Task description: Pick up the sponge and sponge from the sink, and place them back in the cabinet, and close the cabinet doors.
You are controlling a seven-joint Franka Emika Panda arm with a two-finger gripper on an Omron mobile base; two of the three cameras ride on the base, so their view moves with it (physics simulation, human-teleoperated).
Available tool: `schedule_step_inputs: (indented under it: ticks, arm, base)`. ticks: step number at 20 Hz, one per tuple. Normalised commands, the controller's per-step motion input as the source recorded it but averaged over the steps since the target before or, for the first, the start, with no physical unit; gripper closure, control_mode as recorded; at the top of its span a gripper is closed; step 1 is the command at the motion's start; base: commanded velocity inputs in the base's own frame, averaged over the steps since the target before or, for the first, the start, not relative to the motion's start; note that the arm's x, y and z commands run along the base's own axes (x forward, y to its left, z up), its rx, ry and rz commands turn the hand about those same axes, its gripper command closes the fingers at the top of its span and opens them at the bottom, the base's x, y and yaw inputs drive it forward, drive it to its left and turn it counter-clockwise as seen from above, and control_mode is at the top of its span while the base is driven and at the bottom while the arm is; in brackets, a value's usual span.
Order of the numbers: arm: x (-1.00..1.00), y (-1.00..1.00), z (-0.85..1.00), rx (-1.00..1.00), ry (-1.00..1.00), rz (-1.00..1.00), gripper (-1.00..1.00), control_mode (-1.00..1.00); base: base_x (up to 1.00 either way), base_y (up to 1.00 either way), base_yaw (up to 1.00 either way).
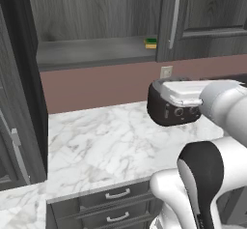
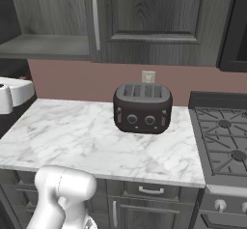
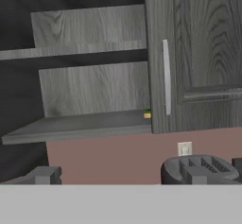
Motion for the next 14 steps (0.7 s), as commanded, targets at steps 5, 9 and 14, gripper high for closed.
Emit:
schedule_step_inputs:
  ticks: [5, 9, 14]
  arm:
    - [-0.29, 0.31, 0.00, 0.00, 0.00, 0.00, -1.00, -1.00]
    - [-0.26, 0.31, -0.02, 0.00, 0.00, 0.00, -1.00, -1.00]
    - [-0.29, 0.37, -0.05, 0.00, 0.00, 0.00, -1.00, -1.00]
  base:
    - [0.00, 0.00, 0.00]
    - [0.00, 0.00, 0.00]
    - [0.00, 0.00, 0.00]
